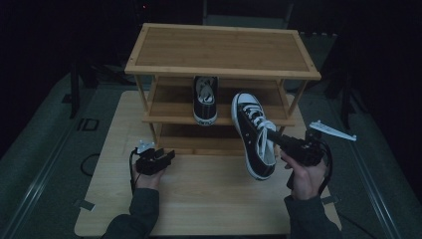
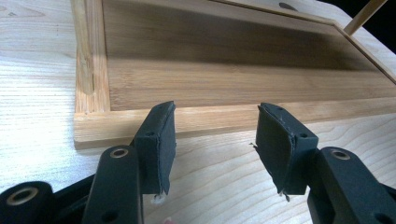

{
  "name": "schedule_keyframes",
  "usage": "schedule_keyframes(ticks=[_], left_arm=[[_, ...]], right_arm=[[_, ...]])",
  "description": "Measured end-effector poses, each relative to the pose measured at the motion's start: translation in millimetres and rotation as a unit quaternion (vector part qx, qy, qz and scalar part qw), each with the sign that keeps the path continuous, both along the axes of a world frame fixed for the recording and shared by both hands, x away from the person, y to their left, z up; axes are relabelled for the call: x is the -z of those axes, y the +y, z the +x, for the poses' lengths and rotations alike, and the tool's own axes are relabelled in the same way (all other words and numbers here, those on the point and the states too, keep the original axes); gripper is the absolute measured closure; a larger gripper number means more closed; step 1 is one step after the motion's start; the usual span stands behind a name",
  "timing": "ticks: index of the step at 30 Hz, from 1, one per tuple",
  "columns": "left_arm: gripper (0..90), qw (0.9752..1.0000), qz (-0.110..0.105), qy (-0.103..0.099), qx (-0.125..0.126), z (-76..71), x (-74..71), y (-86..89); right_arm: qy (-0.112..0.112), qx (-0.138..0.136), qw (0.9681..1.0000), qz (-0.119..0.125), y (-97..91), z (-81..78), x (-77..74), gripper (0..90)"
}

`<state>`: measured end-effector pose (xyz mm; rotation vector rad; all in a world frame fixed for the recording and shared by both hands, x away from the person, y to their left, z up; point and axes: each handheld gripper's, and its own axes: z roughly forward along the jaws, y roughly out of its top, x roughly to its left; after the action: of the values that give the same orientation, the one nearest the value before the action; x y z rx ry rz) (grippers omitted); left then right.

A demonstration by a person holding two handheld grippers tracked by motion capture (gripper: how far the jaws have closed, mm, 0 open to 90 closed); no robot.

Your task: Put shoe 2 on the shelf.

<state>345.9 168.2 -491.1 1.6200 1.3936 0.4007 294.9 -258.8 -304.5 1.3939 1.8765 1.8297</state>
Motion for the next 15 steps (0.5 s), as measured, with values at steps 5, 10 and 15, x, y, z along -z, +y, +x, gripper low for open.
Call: schedule_keyframes(ticks=[5, 10, 15], left_arm=[[48.3, 1.0000, -0.001, 0.000, 0.001, 0.3, 0.1, -0.2], [48.2, 1.0000, -0.003, 0.000, 0.001, 0.5, 0.1, -0.6], [48.3, 1.0000, -0.004, 0.000, 0.001, 0.7, 0.1, -0.5]], right_arm=[[-0.004, 0.015, 0.9999, -0.004, 6.4, 17.9, -6.2, 88.8], [-0.004, 0.027, 0.9996, -0.012, 15.5, 33.9, -8.8, 88.8], [-0.003, 0.037, 0.9992, -0.011, 24.6, 50.9, -8.8, 88.8]])
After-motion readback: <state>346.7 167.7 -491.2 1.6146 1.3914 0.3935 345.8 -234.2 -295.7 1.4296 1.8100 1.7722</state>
